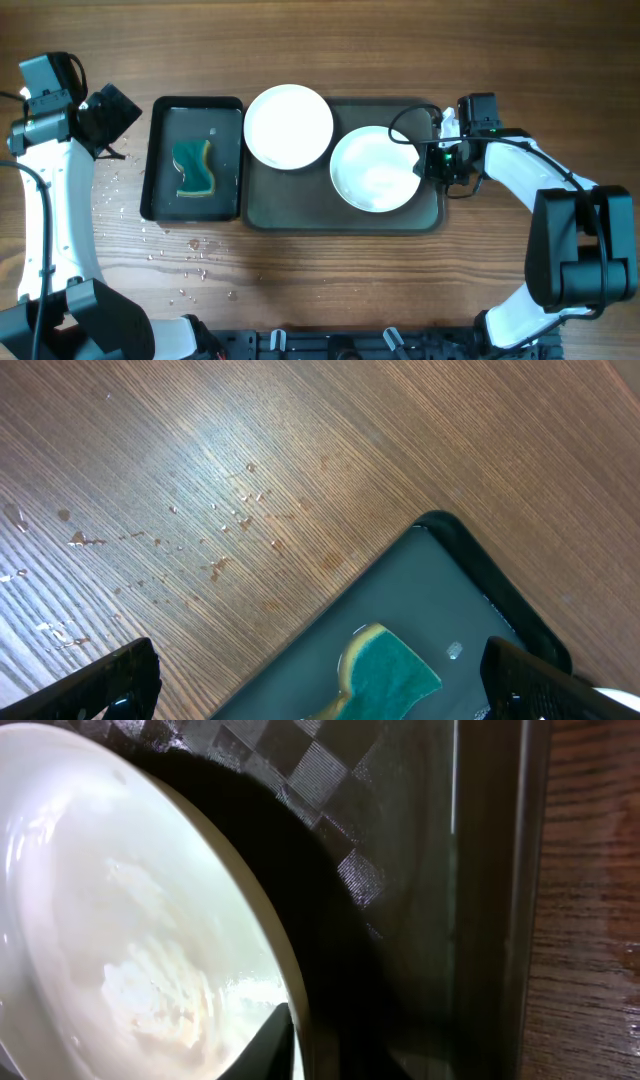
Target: Clean dirty plates on tray and stack at the side
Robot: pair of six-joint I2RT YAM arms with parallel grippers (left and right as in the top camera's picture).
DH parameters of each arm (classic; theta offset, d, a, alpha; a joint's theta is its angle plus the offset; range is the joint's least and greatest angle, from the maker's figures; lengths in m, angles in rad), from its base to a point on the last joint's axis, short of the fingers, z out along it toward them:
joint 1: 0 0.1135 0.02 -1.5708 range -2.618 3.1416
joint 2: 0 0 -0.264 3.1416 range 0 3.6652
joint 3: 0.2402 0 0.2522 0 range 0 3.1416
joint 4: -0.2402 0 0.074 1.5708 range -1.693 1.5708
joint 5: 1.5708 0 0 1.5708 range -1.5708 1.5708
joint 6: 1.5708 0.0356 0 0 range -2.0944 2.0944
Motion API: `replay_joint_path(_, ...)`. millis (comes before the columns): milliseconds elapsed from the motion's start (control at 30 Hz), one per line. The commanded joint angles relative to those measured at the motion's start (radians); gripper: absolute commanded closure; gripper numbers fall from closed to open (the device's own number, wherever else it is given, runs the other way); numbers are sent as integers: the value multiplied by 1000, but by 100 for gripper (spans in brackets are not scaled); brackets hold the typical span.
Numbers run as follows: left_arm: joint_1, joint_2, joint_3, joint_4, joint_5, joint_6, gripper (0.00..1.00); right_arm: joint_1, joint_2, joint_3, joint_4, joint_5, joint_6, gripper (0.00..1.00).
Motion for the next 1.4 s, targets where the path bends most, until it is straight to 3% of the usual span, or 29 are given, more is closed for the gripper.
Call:
replay_joint_path(0,3,2,8,0,2,-10,0,6,-9,-18,-11,17,6,93)
replay_joint_path(333,3,2,8,0,2,-10,0,1,-30,115,-235,6,36,96)
replay_joint_path(567,3,2,8,0,2,-10,0,1,-53,191,-369,-121,35,96)
replay_joint_path(767,3,2,8,0,2,-10,0,1,-90,200,-382,-239,71,96)
replay_joint_path(1000,3,2,8,0,2,-10,0,23,-112,203,-392,-231,166,96)
replay_joint_path(1200,3,2,8,0,2,-10,0,145,-112,267,-368,-108,291,95)
replay_joint_path(1367,3,2,8,0,2,-10,0,310,-112,358,-235,72,432,96)
